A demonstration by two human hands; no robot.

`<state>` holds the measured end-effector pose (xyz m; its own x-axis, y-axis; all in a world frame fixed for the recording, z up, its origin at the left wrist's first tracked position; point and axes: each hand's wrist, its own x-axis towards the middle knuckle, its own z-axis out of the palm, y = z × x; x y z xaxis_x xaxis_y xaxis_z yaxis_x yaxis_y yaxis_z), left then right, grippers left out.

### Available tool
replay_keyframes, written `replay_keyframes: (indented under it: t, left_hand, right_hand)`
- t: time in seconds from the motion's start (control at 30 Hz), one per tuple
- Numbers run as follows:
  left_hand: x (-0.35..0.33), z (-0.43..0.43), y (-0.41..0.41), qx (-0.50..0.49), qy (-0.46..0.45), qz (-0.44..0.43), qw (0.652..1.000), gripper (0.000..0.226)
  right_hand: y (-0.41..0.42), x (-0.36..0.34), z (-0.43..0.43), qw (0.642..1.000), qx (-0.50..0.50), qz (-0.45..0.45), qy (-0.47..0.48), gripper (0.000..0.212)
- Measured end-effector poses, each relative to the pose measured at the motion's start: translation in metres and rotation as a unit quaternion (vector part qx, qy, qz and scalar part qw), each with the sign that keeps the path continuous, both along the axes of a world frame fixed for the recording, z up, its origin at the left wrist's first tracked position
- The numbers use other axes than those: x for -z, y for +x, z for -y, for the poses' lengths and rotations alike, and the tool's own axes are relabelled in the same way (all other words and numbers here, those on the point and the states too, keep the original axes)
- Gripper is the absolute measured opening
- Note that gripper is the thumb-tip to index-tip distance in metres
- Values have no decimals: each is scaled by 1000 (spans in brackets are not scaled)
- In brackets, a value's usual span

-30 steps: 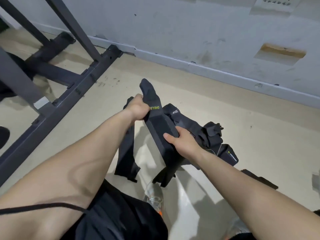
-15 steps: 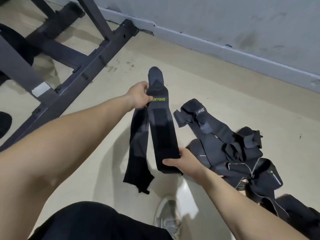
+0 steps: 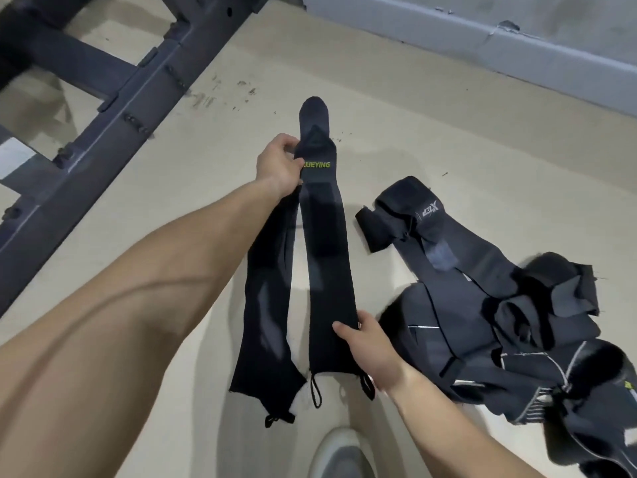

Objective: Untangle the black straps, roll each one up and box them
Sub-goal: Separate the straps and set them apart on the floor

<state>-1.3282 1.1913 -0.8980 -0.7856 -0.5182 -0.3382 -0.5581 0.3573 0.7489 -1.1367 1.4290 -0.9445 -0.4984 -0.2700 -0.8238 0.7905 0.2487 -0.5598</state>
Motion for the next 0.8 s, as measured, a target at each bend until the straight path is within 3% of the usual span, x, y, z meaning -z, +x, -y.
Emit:
replay_keyframes:
  t: [0.1, 0.17, 0.23, 0.3, 0.37, 0.4, 0.53, 0.6, 0.8]
  left_hand:
    - [25, -10, 26, 83, -114, 80, 987, 47]
    - [34, -22, 59, 202, -212, 115, 949, 49]
    - [39, -36, 95, 354, -283, 116, 884, 51]
    - [40, -50, 127, 487, -357, 97, 791, 57]
    - [42, -58, 151, 564, -397, 113, 716, 66]
    - [42, -60, 157, 576, -400, 139, 700, 70]
    - [33, -61, 164, 576, -411, 197, 678, 74]
    - [30, -63, 165, 569, -407, 205, 684, 72]
    - [28, -72, 172, 545, -394, 254, 695, 68]
  right_hand:
    - [1, 8, 6, 998, -27, -1, 56, 31]
    - [5, 5, 8, 994, -67, -19, 86, 30]
    - [9, 0, 9, 991, -93, -34, 91, 29]
    - [12, -5, 7, 990, -107, -42, 87, 29]
    - [13, -10, 6, 990, -110, -43, 78, 38]
    - [13, -13, 7, 990, -110, -40, 77, 42]
    - [15, -18, 11, 981, -157, -53, 98, 49]
    - [18, -20, 11, 974, -184, -62, 120, 50]
    - [32, -35, 8, 953, -255, -35, 156, 29]
